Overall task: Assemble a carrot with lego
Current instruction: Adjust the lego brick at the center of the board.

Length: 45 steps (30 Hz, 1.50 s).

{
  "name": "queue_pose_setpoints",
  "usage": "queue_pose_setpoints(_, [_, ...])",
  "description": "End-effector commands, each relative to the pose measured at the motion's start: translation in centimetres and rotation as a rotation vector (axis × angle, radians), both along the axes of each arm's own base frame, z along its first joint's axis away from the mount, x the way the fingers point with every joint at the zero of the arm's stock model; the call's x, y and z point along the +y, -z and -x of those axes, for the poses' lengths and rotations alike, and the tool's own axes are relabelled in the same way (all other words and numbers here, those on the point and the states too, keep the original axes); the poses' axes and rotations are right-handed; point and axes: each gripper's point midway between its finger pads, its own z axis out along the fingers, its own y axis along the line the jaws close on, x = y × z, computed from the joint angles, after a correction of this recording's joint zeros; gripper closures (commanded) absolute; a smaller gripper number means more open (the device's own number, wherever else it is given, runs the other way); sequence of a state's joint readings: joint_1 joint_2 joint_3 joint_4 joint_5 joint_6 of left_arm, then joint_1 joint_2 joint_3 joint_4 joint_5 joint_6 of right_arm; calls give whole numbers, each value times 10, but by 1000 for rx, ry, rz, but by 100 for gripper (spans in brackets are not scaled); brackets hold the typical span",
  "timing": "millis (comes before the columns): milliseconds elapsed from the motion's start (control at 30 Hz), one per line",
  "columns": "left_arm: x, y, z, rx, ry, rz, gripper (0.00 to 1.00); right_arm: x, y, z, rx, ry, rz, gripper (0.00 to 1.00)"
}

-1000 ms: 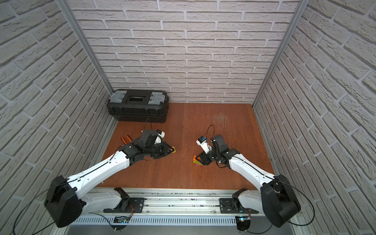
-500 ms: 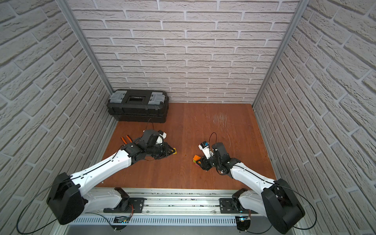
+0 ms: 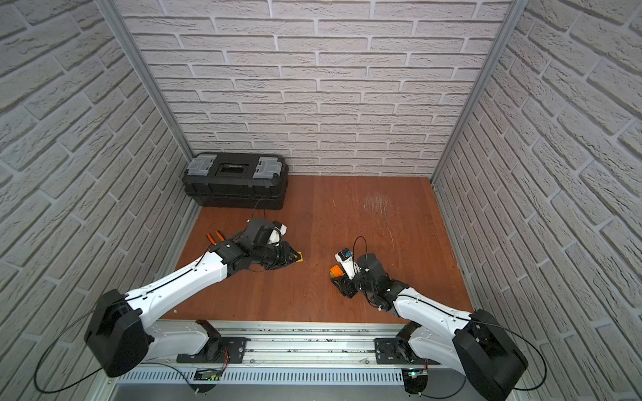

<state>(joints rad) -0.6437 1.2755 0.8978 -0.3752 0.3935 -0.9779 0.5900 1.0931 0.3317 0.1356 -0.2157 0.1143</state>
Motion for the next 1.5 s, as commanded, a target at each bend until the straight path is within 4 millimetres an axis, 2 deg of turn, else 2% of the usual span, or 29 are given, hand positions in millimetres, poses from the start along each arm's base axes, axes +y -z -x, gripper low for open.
queue_pose_setpoints(0, [2,-12,-6,-28,33,17,100,-1,-7,-10,-67,56,-19,43])
queue_pose_setpoints(267, [11,-14,-14,-13,91,32,100,-15,-12,-23,-140,236,-49,44])
queue_pose_setpoints(333, [10,-14,-15,-12,125,25,100,-16,-21,-27,-174,269,-75,44])
queue_pose_setpoints(367, [9,-13,-15,-11,146,20,100,-22,-12,-22,-164,288,-63,44])
queue_pose_setpoints(667, [-4,-5,-15,17,240,27,100,-26,-4,-11,-155,270,-59,46])
queue_pose_setpoints(900, [-16,-15,-5,-13,340,30,100,-26,0,-8,-146,274,-57,51])
queue_pose_setpoints(1133, [-40,-28,12,-45,524,22,100,-26,-1,-7,-145,267,-50,67])
queue_pose_setpoints(1367, [-57,-18,19,-5,630,-20,100,-20,0,-2,-129,214,-42,86])
queue_pose_setpoints(1467, [-62,-17,21,1,652,-10,100,-14,4,0,-109,177,-28,90])
